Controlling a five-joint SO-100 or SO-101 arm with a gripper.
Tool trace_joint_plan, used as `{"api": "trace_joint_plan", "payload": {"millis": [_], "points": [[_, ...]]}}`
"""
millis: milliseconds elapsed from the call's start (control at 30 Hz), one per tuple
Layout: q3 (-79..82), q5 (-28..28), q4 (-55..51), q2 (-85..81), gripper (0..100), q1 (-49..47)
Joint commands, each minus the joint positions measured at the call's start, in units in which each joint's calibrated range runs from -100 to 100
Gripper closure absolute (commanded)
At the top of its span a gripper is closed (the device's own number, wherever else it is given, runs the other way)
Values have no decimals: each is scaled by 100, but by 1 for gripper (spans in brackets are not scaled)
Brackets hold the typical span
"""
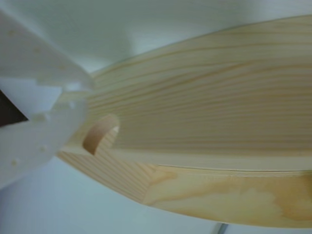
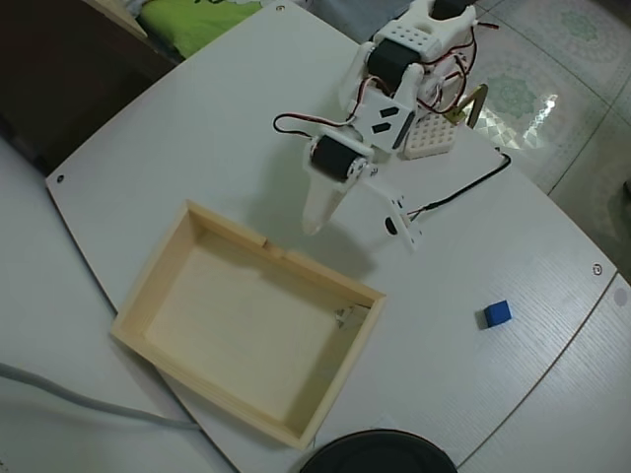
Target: Pick up the small blue cube and put it into the box
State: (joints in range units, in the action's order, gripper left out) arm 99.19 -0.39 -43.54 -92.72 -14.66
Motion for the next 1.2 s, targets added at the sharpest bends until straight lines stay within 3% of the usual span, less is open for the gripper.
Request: {"api": "trace_joint_plan", "payload": {"millis": [0, 1167], "points": [[72, -10, -837, -652, 99, 18], [72, 21, -837, -652, 99, -26]]}}
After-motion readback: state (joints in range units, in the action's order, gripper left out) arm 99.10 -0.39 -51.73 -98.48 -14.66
